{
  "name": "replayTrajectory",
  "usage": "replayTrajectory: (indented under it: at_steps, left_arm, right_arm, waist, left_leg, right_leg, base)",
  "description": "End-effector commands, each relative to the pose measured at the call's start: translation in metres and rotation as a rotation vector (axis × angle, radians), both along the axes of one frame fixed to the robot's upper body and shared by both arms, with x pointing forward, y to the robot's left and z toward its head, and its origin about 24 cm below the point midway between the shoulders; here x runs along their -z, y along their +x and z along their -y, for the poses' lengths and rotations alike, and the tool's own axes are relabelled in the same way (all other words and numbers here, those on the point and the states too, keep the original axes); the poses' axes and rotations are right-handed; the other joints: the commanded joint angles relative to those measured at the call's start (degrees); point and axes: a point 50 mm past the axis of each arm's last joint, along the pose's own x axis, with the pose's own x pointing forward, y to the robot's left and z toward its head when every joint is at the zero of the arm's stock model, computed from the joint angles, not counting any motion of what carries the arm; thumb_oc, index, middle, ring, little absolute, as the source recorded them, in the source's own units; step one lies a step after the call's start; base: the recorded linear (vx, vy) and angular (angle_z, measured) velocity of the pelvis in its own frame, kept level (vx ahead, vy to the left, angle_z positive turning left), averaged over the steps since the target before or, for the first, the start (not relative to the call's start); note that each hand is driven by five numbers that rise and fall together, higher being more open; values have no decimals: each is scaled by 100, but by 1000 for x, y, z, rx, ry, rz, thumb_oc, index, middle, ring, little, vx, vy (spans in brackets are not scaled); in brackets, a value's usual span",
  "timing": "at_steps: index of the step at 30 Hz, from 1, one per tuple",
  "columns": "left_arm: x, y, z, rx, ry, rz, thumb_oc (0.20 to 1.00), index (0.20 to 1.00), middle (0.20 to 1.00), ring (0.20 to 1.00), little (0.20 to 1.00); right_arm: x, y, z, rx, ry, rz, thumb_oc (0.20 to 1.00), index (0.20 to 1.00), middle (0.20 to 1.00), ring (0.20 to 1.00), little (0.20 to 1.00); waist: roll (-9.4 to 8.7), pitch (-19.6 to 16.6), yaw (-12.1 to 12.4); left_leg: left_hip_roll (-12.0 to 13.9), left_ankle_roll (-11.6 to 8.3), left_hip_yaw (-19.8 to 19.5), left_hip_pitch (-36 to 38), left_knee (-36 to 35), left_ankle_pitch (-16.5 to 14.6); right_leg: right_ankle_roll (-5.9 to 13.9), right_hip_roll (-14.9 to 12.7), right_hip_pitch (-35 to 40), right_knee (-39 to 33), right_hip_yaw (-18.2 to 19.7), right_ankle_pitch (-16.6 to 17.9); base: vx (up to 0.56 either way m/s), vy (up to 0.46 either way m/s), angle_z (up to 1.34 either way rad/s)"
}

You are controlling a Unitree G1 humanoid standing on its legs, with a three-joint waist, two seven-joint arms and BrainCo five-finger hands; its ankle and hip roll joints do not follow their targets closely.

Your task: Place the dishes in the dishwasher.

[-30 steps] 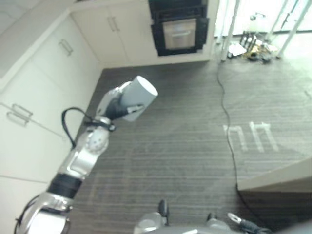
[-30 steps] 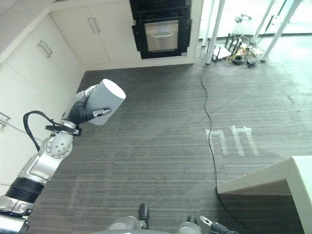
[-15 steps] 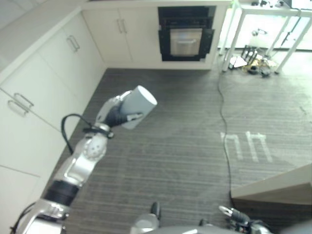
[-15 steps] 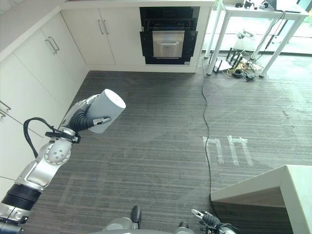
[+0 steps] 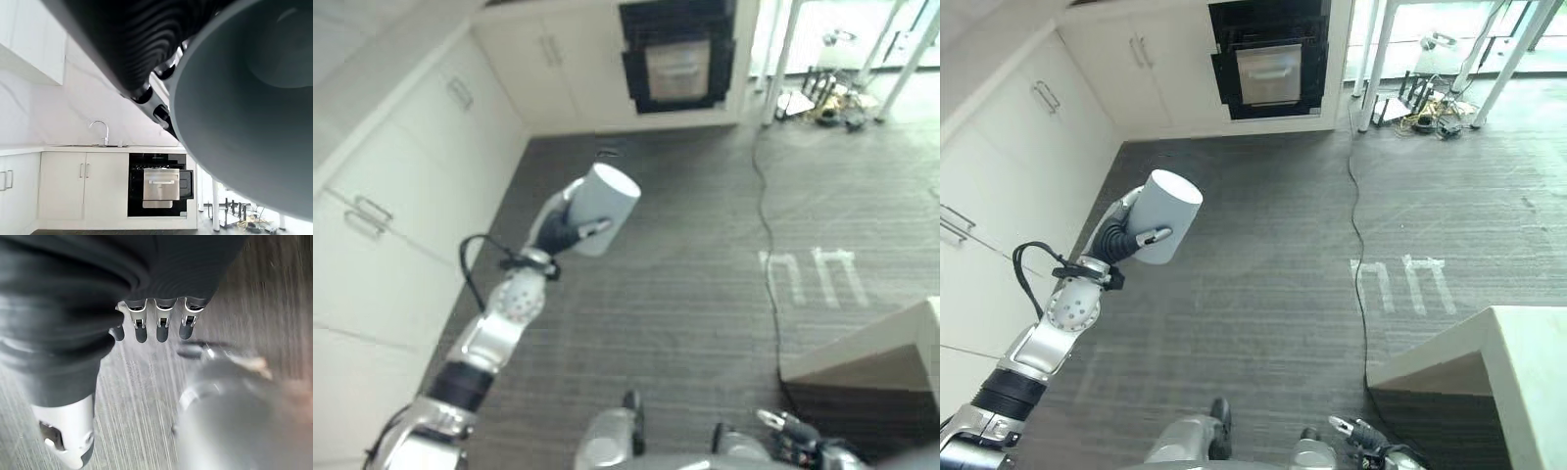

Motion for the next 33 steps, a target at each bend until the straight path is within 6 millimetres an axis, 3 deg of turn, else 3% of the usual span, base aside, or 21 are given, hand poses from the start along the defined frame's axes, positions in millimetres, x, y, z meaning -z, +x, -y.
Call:
replayTrajectory:
  at_steps: [1, 4, 6, 8, 10, 11, 13, 14, 15, 17, 18, 20, 21, 24, 26, 27, 29, 30, 31, 32, 33]
  left_arm:
    - [-36, 3, -3, 21, -36, 173, 200, 200, 200, 200, 200]
    - [-30, 3, -3, 11, -3, 163, 200, 200, 200, 200, 200]
    - [-29, 5, 0, 12, 22, 162, 200, 200, 200, 200, 200]
    - [-27, 7, 2, -11, 37, 172, 200, 200, 200, 200, 200]
    - [-26, 9, 0, -33, 48, 170, 200, 200, 200, 200, 200]
    - [-27, 12, -1, -49, 48, 175, 200, 200, 200, 200, 200]
    - [-34, 16, -3, -42, 50, 190, 200, 200, 200, 200, 200]
    - [-38, 17, -2, -34, 54, 196, 200, 200, 200, 200, 200]
    - [-44, 21, -1, -23, 70, 204, 200, 200, 200, 200, 200]
    - [-47, 24, 0, -23, 79, 208, 200, 200, 200, 200, 200]
    - [-49, 25, 0, -17, 90, 207, 200, 200, 200, 200, 200]
    - [-51, 25, 1, 5, 108, 207, 200, 200, 200, 200, 200]
    - [-50, 24, 2, 16, 110, 211, 200, 200, 200, 200, 200]
    - [-44, 22, 4, 20, 103, 199, 200, 200, 200, 200, 200]
    - [-39, 20, 7, 21, 96, 185, 200, 200, 200, 200, 200]
    - [-36, 18, 11, 11, 83, 182, 200, 200, 200, 200, 200]
    - [-36, 17, 11, -7, 66, 182, 200, 200, 200, 200, 200]
    - [-36, 15, 10, -13, 55, 185, 200, 200, 200, 200, 200]
    - [-36, 14, 9, -14, 48, 186, 200, 200, 200, 200, 200]
    - [-36, 12, 7, -12, 48, 185, 200, 200, 200, 200, 200]
    - [-36, 11, 5, 2, 58, 176, 200, 200, 200, 200, 200]
  right_arm:
    - [0, -4, 4, 1, -34, -10, 1000, 1000, 1000, 1000, 1000]
    - [2, -6, 2, 80, -22, -15, 1000, 1000, 1000, 1000, 1000]
    - [5, -8, -7, 102, -1, -2, 1000, 1000, 1000, 1000, 1000]
    - [6, -7, -15, 94, 4, 30, 1000, 1000, 1000, 1000, 1000]
    - [6, -6, -18, 108, 23, 49, 1000, 1000, 1000, 1000, 1000]
    - [4, 1, -19, 111, 37, 81, 1000, 1000, 1000, 1000, 1000]
    - [1, 10, -19, 103, 29, 108, 1000, 1000, 1000, 1000, 1000]
    - [0, 12, -18, 108, 30, 109, 1000, 1000, 1000, 1000, 1000]
    - [-2, 16, -16, 126, 33, 110, 1000, 1000, 1000, 1000, 1000]
    - [-3, 17, -13, 141, 39, 112, 1000, 1000, 1000, 1000, 1000]
    - [-2, 16, -11, 151, 45, 109, 1000, 1000, 1000, 1000, 1000]
    - [0, 12, -11, 168, 50, 83, 1000, 1000, 1000, 1000, 1000]
    - [5, 3, -15, 176, 54, 41, 1000, 1000, 1000, 1000, 1000]
    - [8, -4, -18, 192, 65, 9, 1000, 1000, 1000, 1000, 1000]
    - [9, -7, -17, 198, 63, 0, 1000, 1000, 1000, 1000, 1000]
    - [8, -6, -14, 168, 46, 3, 1000, 1000, 1000, 1000, 1000]
    - [4, -2, -9, 112, 18, 21, 1000, 1000, 1000, 1000, 1000]
    - [2, 1, -5, 100, 7, 38, 1000, 1000, 1000, 1000, 1000]
    - [0, 3, -1, 95, 0, 46, 1000, 1000, 1000, 1000, 1000]
    - [-2, 4, 2, 90, -5, 53, 1000, 1000, 1000, 1000, 1000]
    - [-4, 6, 9, 105, -14, 54, 1000, 1000, 1000, 1000, 1000]
  waist:
    - [165, 109, 38]
    - [104, 0, 98]
    - [63, -87, 133]
    - [77, -110, 95]
    - [38, -76, 66]
    - [43, 5, 5]
    - [82, 149, -145]
    - [72, 184, -176]
    - [2, 250, -226]
    - [-98, 267, -359]
    - [-173, 254, -475]
    - [-216, 220, -589]
    - [-213, 131, -621]
    - [-219, 3, -624]
    - [-202, -113, -644]
    - [-142, -168, -658]
    - [-97, -200, -647]
    - [-93, -208, -622]
    - [-86, -180, -583]
    - [-149, -166, -542]
    - [-192, -61, -476]
  left_leg:
    - [228, -11, 385, -82, 104, -63]
    - [51, 135, 466, -40, 223, -309]
    - [-183, 345, 395, 108, 131, -460]
    - [-415, 633, 365, 402, -97, -566]
    - [-585, 769, 355, 670, -203, -791]
    - [-655, 848, 392, 900, -335, -871]
    - [-644, 888, 364, 1056, -358, -875]
    - [-640, 877, 349, 1091, -367, -892]
    - [-658, 834, 336, 1134, -370, -924]
    - [-738, 831, 315, 1245, -370, -1045]
    - [-831, 895, 270, 1402, -368, -1258]
    - [-899, 979, 167, 1651, -358, -1575]
    - [-896, 1015, 129, 1795, -189, -1811]
    - [-853, 971, 68, 1898, 81, -1986]
    - [-783, 918, 15, 2029, 328, -2138]
    - [-659, 795, 24, 2135, 727, -2249]
    - [-475, 572, 1, 2010, 1551, -1950]
    - [-392, 399, -67, 1763, 2226, -1520]
    - [-338, 306, -143, 1464, 2978, -1313]
    - [-339, 284, -186, 1080, 3643, -1110]
    - [-112, 329, -95, 397, 4569, -1096]
  right_leg:
    - [63, 97, 211, 376, 54, -358]
    - [242, -199, 371, 584, -16, -542]
    - [316, -344, 381, 1022, -45, -636]
    - [411, -599, 39, 2205, -76, -272]
    - [492, -862, -333, 3217, -110, -102]
    - [497, -725, -759, 3597, -75, -106]
    - [370, -121, -1188, 3131, -83, -196]
    - [353, -37, -1225, 2945, -85, -240]
    - [324, 84, -1265, 2076, -129, -206]
    - [435, 129, -1435, 1096, 26, 324]
    - [629, 29, -1712, 758, 209, 797]
    - [808, -98, -1986, 515, 362, 1247]
    - [785, -132, -2005, 597, 350, 1205]
    - [674, -98, -1885, 687, 316, 1029]
    - [568, -55, -1840, 808, 309, 873]
    - [421, 14, -1749, 942, 259, 660]
    - [200, 119, -1588, 985, 236, 470]
    - [47, 179, -1484, 973, 224, 386]
    - [-66, 235, -1373, 996, 234, 285]
    - [-161, 232, -1284, 985, 273, 227]
    - [-328, 326, -985, 977, 331, 45]
  base:
    - [307, 329, 3]
    - [409, 506, -17]
    - [334, 445, -59]
    - [328, 471, -32]
    - [255, 348, 20]
    - [113, 255, 19]
    - [128, 53, 7]
    - [213, -123, 34]
    - [198, -152, 72]
    - [296, -179, 92]
    - [408, -198, 104]
    - [558, -302, 92]
    - [565, -361, 57]
    - [392, -300, 25]
    - [321, -244, 7]
    - [319, -274, -24]
    - [304, -319, -54]
    - [217, -303, -60]
    - [231, -360, -53]
    - [304, -428, -43]
    - [305, -341, -29]
